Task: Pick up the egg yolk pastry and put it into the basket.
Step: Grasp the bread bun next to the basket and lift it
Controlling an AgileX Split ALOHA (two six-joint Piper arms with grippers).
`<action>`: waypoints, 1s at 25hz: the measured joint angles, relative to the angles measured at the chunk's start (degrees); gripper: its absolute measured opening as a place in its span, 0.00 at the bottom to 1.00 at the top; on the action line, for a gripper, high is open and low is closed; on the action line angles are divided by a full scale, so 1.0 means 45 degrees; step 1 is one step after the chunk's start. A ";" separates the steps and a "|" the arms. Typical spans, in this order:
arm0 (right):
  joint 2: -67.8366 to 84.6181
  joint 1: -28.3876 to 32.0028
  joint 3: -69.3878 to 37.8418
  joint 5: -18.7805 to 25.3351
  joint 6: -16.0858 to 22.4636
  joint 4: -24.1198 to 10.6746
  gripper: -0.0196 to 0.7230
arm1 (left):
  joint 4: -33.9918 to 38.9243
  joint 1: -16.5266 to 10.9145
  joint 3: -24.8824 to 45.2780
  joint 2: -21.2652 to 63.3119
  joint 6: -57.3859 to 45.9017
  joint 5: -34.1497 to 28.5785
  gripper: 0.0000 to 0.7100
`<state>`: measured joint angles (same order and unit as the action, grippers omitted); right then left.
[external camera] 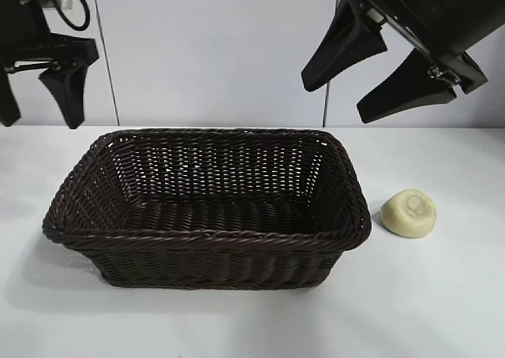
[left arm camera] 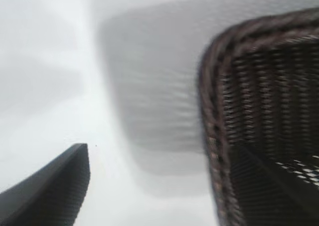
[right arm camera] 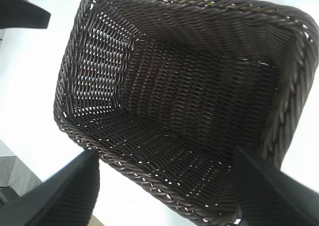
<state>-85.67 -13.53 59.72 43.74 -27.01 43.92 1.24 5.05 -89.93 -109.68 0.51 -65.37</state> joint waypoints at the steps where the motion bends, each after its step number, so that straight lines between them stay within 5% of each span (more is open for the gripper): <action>1: 0.0000 0.0000 0.0000 0.0000 0.0000 0.0000 0.75 | 0.0022 -0.0275 0.0000 0.0000 0.0000 -0.0083 0.80; 4: 0.0000 0.0000 0.0000 0.0000 0.0000 0.0000 0.75 | 0.0183 -0.0770 0.0000 0.0014 0.0000 -0.0424 0.80; 14: 0.0000 0.0000 0.0000 0.0024 0.0000 0.0000 0.75 | -0.0064 -0.0772 0.0524 0.1456 0.0000 -0.0982 0.80; 25: 0.0000 0.0000 0.0000 0.0100 0.0023 0.0000 0.75 | -0.0078 -0.0772 0.5995 0.7187 0.0013 -0.0830 0.80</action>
<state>-85.67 -13.53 59.72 44.19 -26.90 43.92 0.89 1.57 -62.95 -77.34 0.57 -69.11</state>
